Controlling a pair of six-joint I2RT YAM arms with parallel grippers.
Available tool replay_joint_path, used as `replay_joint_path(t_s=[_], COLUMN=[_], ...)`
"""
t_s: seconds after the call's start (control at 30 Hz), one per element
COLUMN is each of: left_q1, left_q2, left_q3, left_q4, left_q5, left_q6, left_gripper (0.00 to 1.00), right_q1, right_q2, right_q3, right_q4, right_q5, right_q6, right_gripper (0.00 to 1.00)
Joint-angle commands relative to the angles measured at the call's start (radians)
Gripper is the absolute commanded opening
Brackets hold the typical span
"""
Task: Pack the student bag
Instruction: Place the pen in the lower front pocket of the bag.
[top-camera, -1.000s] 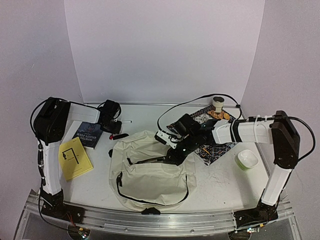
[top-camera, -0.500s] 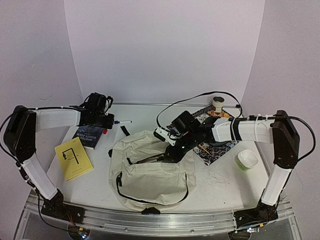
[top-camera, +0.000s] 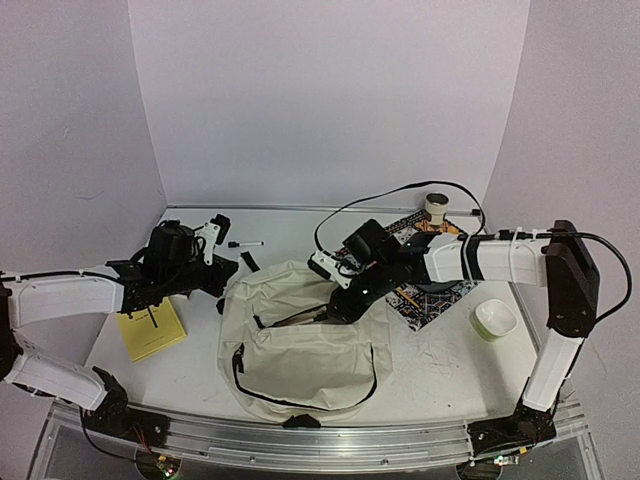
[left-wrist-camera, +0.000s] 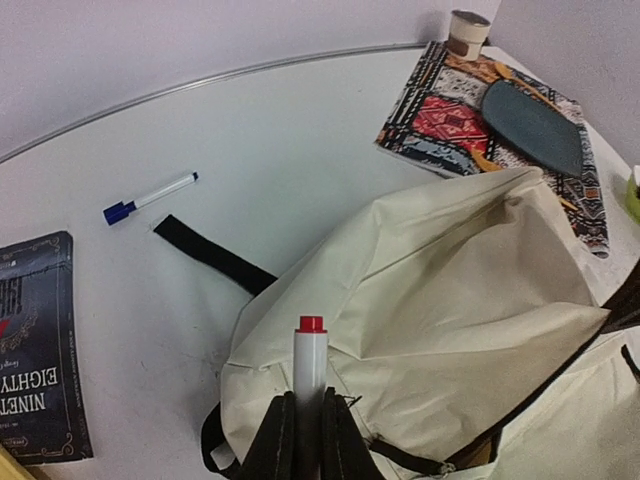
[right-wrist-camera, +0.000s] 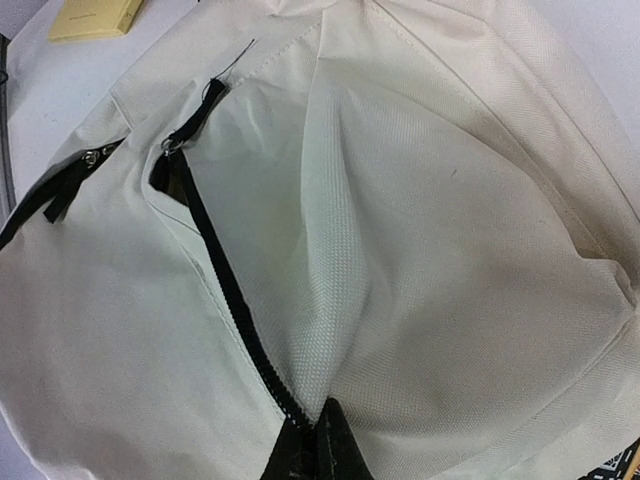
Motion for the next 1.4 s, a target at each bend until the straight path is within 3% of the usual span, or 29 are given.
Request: replay_joint_path(t_s=[0.0,0.47,0.77,1.37], left_q1=[-0.041,-0.258,-0.404,-0.442], left_q2=[-0.068,-0.088,-0.017,0.311], left_q3=[-0.043,-0.156,-0.163,0.002], left_q4=[0.132,0.295,0.333,0.453], left_q5=[0.080,0.169,0.115,0.060], left_q6=[0.035,0.214,0.337,0.699], left_gripper=[0.00,0.00,0.00,0.00], right_q1=[-0.002,-0.002,-0.003,-0.003], right_q2=[-0.017,-0.001,0.020,0.014], right_q3=[0.053,0.083,0.103,0.083], right_q4=[0.012,0.014,0.013,0.014], right_q5=[-0.011,-0.075,-0.115,-0.153], right_q6=[0.037,0.052,0.069,0.088], right_gripper=[0.00,0.00,0.00,0.00])
